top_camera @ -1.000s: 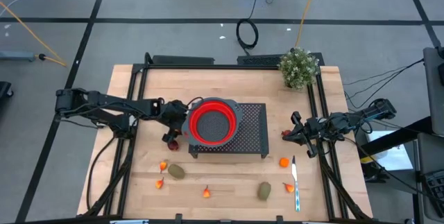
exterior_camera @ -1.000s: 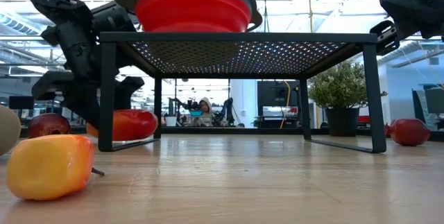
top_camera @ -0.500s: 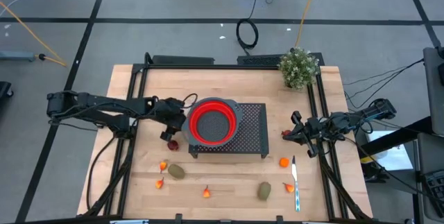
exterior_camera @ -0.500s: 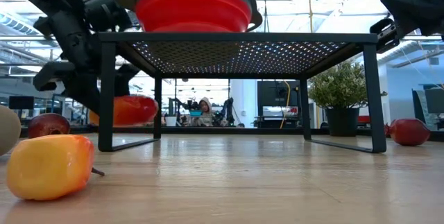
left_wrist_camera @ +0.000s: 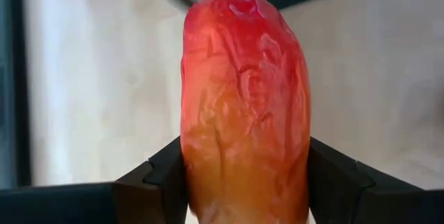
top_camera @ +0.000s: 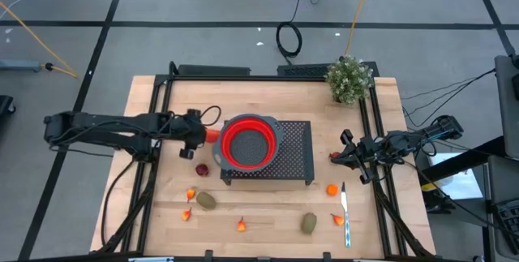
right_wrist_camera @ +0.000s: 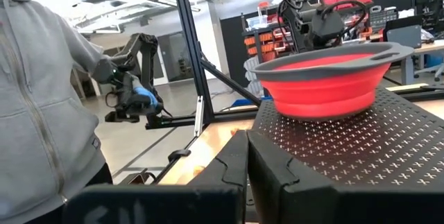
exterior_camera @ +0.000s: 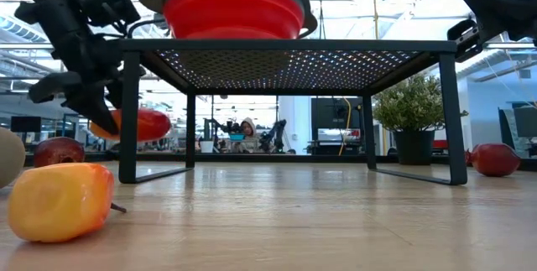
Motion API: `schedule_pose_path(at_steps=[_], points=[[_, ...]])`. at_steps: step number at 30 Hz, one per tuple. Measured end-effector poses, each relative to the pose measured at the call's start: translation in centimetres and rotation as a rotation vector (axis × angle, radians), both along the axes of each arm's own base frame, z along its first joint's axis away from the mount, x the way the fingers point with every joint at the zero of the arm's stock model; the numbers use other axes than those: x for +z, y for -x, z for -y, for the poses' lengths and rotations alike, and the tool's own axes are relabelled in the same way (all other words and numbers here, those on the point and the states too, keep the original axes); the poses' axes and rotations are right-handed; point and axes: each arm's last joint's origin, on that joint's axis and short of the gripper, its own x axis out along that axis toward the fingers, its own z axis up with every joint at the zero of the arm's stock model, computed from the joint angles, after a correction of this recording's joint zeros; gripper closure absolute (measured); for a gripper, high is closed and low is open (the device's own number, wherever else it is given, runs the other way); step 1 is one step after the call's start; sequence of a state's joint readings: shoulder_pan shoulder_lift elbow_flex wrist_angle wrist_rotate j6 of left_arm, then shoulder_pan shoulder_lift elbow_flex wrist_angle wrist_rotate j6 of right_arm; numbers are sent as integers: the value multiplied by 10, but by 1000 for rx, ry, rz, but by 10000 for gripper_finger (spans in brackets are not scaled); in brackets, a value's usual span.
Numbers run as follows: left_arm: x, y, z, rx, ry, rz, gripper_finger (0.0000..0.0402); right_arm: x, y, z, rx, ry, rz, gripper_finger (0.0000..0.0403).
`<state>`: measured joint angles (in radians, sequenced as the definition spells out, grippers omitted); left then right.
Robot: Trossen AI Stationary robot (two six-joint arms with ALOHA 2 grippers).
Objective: Pick & Place Fruit
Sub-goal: Put the orange mango into the red strainer bowl on the shelf
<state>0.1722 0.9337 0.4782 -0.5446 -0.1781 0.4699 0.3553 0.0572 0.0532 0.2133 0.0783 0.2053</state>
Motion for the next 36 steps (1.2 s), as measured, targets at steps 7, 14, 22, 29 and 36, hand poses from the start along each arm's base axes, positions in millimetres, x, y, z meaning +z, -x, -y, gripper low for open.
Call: schedule_pose_path(at_steps=[7, 14, 22, 29, 36], points=[[10, 4, -5, 183, -149, 48, 194, 0, 0, 0, -3, 0, -1, 403], [34, 0, -10, 324, -245, 137, 190, 0, 0, 0, -3, 0, -1, 403], [78, -7, -14, 406, -346, 251, 189, 0, 0, 0, -3, 0, 0, 403], [115, -9, -16, 400, -478, 281, 192, 0, 0, 0, -3, 0, 0, 403], [155, -7, -17, 444, -506, 408, 191, 0, 0, 0, -5, 13, 3, 403]])
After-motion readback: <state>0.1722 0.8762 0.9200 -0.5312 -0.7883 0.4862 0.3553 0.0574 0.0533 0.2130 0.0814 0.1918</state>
